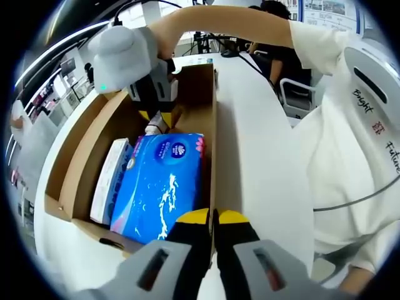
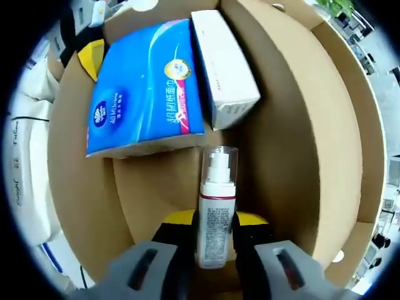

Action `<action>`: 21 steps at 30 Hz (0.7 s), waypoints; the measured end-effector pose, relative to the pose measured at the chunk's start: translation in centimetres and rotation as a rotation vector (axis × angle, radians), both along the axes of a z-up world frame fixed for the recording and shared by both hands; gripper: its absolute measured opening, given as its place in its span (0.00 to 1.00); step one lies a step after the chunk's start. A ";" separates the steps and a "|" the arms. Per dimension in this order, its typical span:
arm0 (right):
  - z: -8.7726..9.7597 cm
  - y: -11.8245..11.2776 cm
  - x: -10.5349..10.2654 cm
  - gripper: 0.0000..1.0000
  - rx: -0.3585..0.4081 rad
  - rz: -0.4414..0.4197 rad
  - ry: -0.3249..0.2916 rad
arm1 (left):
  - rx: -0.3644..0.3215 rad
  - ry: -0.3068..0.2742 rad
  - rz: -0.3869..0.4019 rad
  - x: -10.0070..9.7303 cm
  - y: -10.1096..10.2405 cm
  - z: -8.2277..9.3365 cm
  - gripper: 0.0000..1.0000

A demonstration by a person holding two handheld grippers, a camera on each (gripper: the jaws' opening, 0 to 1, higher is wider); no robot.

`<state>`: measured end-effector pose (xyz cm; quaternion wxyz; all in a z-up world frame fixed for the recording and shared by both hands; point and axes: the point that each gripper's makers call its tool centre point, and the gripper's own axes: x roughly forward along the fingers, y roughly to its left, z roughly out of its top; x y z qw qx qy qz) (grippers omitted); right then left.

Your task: Operate the shoe box by opening the lid, removing the specified soft item, and placing it in the target area until the item is outside and the box remains undamaged.

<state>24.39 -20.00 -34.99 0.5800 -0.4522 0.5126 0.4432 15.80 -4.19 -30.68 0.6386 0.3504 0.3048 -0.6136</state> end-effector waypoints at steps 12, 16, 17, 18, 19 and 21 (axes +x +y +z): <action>1.2 3.5 0.3 0.28 0.087 0.009 -0.035 | 0.000 -0.002 0.002 -0.1 0.0 -0.1 0.01; 0.6 3.9 0.4 0.26 0.066 0.026 -0.039 | 0.000 -0.003 0.001 -0.1 0.0 -0.1 0.01; 0.4 3.9 0.3 0.26 0.063 0.026 -0.035 | 0.000 -0.003 0.001 -0.1 0.0 -0.1 0.01; 0.3 4.1 0.3 0.26 0.061 0.027 -0.028 | -0.001 -0.003 0.001 -0.1 0.0 -0.1 0.01; 0.1 4.3 0.2 0.26 0.061 0.028 -0.023 | -0.001 -0.003 0.000 -0.1 0.0 -0.1 0.01; -0.3 4.5 0.1 0.25 0.041 0.032 -0.006 | 0.000 -0.003 0.000 -0.1 0.0 -0.1 0.01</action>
